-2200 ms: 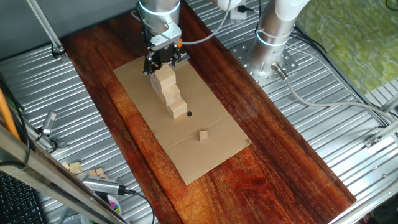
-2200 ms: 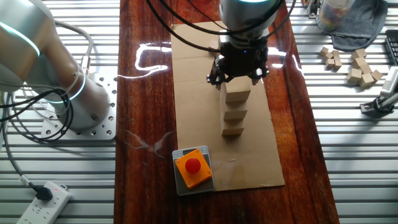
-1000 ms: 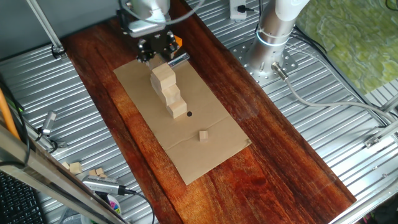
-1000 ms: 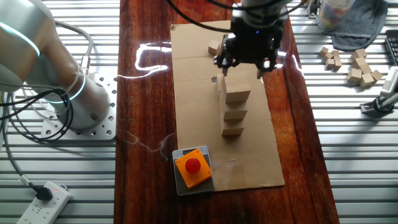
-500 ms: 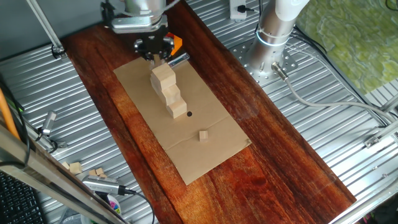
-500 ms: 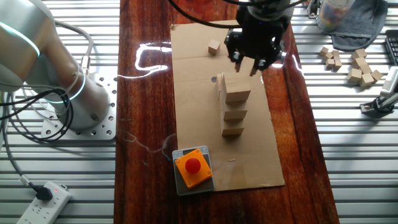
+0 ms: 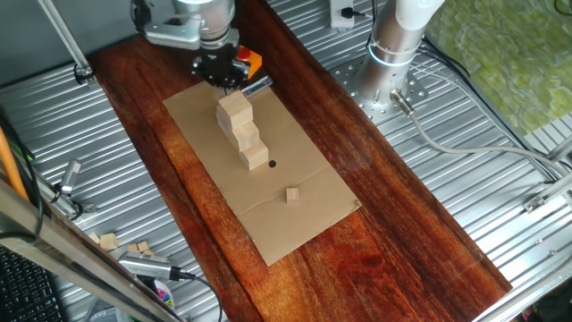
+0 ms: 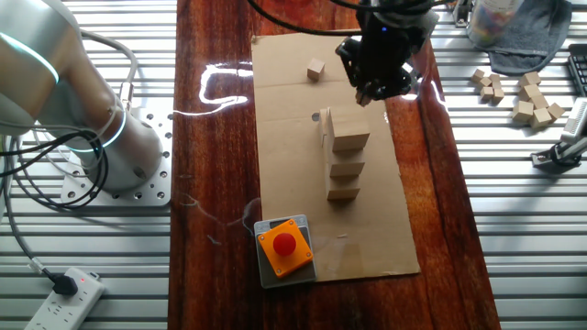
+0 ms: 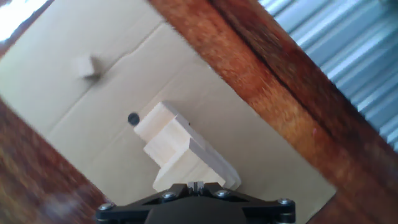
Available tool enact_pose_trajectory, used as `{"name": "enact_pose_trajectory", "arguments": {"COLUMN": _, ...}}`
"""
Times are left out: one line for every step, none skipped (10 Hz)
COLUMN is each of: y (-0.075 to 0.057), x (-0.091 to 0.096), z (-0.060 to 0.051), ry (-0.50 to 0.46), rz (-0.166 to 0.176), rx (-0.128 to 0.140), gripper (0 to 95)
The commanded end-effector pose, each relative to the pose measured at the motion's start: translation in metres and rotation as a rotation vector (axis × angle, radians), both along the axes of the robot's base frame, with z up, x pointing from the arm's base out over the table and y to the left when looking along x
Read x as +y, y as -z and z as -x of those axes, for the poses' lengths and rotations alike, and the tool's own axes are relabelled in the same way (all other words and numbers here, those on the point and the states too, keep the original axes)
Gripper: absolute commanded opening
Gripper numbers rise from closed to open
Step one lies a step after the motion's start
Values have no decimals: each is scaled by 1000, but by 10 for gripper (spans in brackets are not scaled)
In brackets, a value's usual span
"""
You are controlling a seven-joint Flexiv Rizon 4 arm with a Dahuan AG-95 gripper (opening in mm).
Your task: Stack the blocks into a pyramid shape
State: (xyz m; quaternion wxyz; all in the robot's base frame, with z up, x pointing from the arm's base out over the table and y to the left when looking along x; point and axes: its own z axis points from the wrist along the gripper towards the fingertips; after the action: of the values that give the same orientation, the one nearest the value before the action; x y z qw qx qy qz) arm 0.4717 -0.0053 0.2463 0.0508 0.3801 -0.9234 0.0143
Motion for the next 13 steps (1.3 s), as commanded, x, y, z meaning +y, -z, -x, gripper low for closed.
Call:
{"name": "enact_pose_trajectory", "arguments": {"y": -1, "x": 3, "z": 1, "ry": 171, "rz": 21, "rx": 41, "gripper": 0}}
{"name": "enact_pose_trajectory", "arguments": {"y": -3, "x": 5, "z": 3, "ry": 239, "rz": 25, "rx": 42, "gripper": 0}}
{"name": "enact_pose_trajectory", "arguments": {"y": -6, "x": 7, "z": 5, "ry": 283, "rz": 30, "rx": 45, "gripper": 0}}
{"name": "enact_pose_trajectory", "arguments": {"y": -10, "x": 11, "z": 9, "ry": 313, "rz": 34, "rx": 49, "gripper": 0}}
{"name": "enact_pose_trajectory", "arguments": {"y": -14, "x": 14, "z": 12, "ry": 325, "rz": 34, "rx": 52, "gripper": 0}}
{"name": "enact_pose_trajectory", "arguments": {"y": -17, "x": 18, "z": 16, "ry": 347, "rz": 35, "rx": 60, "gripper": 0}}
{"name": "enact_pose_trajectory", "arguments": {"y": -22, "x": 23, "z": 21, "ry": 376, "rz": 41, "rx": 80, "gripper": 0}}
{"name": "enact_pose_trajectory", "arguments": {"y": -24, "x": 24, "z": 24, "ry": 393, "rz": 45, "rx": 89, "gripper": 0}}
{"name": "enact_pose_trajectory", "arguments": {"y": -26, "x": 26, "z": 27, "ry": 399, "rz": 44, "rx": 94, "gripper": 0}}
{"name": "enact_pose_trajectory", "arguments": {"y": -27, "x": 27, "z": 28, "ry": 394, "rz": 38, "rx": 95, "gripper": 0}}
{"name": "enact_pose_trajectory", "arguments": {"y": -28, "x": 28, "z": 29, "ry": 392, "rz": 40, "rx": 95, "gripper": 0}}
{"name": "enact_pose_trajectory", "arguments": {"y": -29, "x": 29, "z": 31, "ry": 397, "rz": 41, "rx": 96, "gripper": 0}}
{"name": "enact_pose_trajectory", "arguments": {"y": -30, "x": 30, "z": 32, "ry": 399, "rz": 41, "rx": 96, "gripper": 0}}
